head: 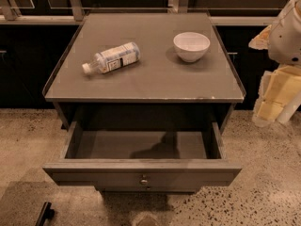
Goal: Close top drawer
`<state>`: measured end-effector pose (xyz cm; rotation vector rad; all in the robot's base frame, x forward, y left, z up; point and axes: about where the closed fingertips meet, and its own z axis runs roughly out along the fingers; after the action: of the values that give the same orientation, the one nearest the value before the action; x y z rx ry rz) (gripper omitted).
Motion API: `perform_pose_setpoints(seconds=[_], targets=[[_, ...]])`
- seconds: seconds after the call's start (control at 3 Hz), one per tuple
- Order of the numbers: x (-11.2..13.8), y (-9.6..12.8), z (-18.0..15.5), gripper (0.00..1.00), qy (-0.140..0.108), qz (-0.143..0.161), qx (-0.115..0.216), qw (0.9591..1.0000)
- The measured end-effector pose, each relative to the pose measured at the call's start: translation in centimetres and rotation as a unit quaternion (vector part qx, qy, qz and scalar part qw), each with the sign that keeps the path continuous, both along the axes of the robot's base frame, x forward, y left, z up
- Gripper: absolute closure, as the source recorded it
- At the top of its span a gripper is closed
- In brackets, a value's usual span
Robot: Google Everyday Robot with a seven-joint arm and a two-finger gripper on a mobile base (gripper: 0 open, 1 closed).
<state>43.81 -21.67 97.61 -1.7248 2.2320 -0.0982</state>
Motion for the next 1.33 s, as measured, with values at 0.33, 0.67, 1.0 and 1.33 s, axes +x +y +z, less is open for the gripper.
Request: perform_pose_setpoints(seconds=[0.33, 0.67, 1.0, 1.33], targets=[[0.0, 0.0, 0.0, 0.00, 0.000, 0.000, 0.000, 1.0000], [-0.9, -0.2, -1.6, 0.00, -0.003, -0.003, 0.022, 0.9998], [-3.1, -0.4, -6.1, 0.00, -0.002, -0.012, 0.081, 0.9966], [-5.7, -0.4, -12.9, 0.00, 0.005, -0.053, 0.171, 0.9839]])
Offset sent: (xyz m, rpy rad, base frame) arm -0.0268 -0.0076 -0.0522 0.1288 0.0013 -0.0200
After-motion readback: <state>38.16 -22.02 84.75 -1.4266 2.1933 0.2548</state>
